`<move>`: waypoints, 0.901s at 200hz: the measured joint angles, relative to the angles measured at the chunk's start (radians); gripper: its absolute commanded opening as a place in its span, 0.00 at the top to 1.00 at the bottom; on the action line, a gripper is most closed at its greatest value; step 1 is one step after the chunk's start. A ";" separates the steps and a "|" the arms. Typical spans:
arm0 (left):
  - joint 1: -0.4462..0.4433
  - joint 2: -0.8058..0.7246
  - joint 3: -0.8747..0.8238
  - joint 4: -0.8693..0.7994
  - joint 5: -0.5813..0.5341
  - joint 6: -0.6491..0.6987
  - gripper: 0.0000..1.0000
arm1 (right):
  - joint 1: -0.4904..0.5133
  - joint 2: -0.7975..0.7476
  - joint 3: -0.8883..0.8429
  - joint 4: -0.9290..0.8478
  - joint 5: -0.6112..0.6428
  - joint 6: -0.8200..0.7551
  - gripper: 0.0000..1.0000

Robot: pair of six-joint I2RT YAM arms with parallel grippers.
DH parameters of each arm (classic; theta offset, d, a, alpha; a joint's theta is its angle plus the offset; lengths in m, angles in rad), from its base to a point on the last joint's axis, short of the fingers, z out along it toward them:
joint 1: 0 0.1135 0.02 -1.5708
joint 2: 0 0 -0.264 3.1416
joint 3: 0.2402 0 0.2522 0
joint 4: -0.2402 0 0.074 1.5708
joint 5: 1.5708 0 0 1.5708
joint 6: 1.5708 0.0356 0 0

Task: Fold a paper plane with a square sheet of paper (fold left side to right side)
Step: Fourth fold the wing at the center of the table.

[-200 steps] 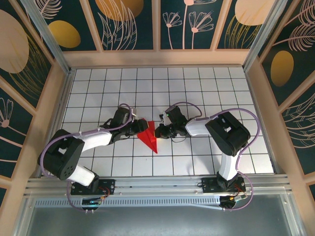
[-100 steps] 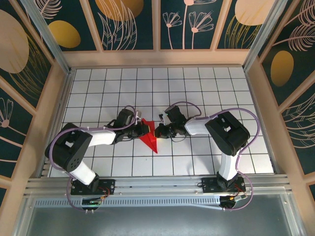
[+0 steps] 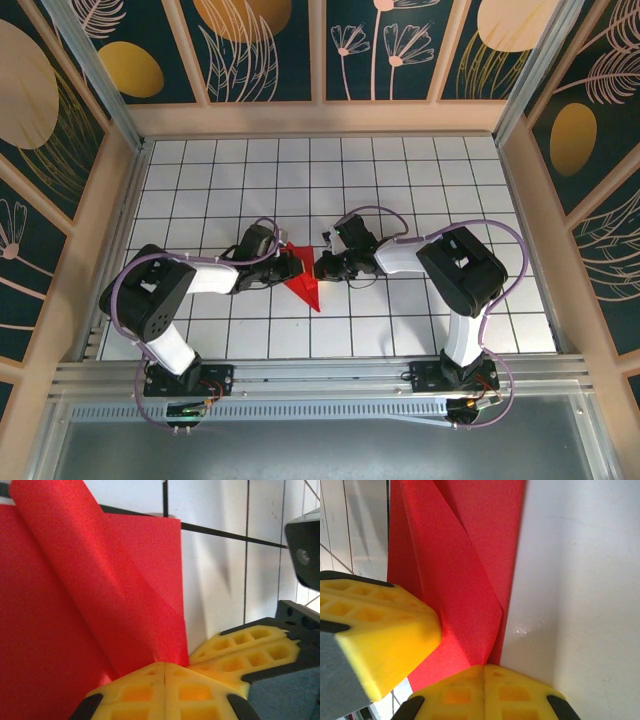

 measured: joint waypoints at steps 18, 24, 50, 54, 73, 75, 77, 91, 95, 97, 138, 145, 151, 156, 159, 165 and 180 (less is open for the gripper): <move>0.000 0.010 -0.002 0.000 -0.005 0.003 0.99 | 0.002 0.000 0.000 0.000 0.003 0.000 1.00; 0.000 0.012 -0.003 0.000 -0.007 0.004 1.00 | 0.002 0.000 0.000 0.000 0.005 0.000 1.00; 0.000 0.013 -0.005 0.004 -0.008 0.007 1.00 | 0.003 0.000 0.000 0.000 0.006 0.000 1.00; 0.000 0.013 -0.006 0.006 -0.010 0.007 1.00 | 0.003 0.000 0.000 0.000 0.006 0.000 1.00; 0.000 0.013 -0.011 0.017 -0.011 0.007 1.00 | 0.003 0.000 0.000 0.000 0.006 0.000 1.00; 0.000 0.013 -0.012 0.019 -0.011 0.007 1.00 | 0.003 0.000 0.000 0.000 0.006 0.000 1.00; 0.000 0.013 -0.013 0.020 -0.011 0.007 1.00 | 0.003 0.000 0.000 0.000 0.006 0.000 1.00; 0.000 0.013 -0.018 0.031 -0.011 0.007 1.00 | 0.003 0.000 0.000 0.000 0.006 0.000 1.00; 0.000 0.013 -0.019 0.034 -0.011 0.007 1.00 | 0.003 0.000 0.000 0.000 0.006 0.000 1.00; 0.000 0.013 -0.020 0.035 -0.011 0.007 1.00 | 0.003 0.000 0.001 0.000 0.006 0.000 1.00; 0.000 0.018 -0.024 0.051 -0.010 0.008 1.00 | 0.005 0.000 0.017 -0.027 0.011 0.000 1.00; 0.000 0.020 -0.024 0.053 -0.010 0.008 1.00 | 0.005 0.000 0.019 -0.032 0.013 0.000 0.99; 0.000 0.021 -0.024 0.054 -0.010 0.008 1.00 | 0.006 0.000 0.023 -0.037 0.014 -0.001 0.98; 0.000 0.021 -0.024 0.055 -0.010 0.008 1.00 | 0.007 0.000 0.026 -0.042 0.017 0.000 0.97; 0.000 0.021 -0.024 0.056 -0.010 0.010 1.00 | 0.008 0.000 0.027 -0.044 0.018 -0.001 0.96; 0.000 0.022 -0.024 0.057 -0.011 0.011 1.00 | 0.009 -0.001 0.030 -0.047 0.021 -0.001 0.94; 0.000 0.024 -0.024 0.061 -0.011 0.011 1.00 | 0.010 -0.001 0.034 -0.052 0.029 -0.001 0.90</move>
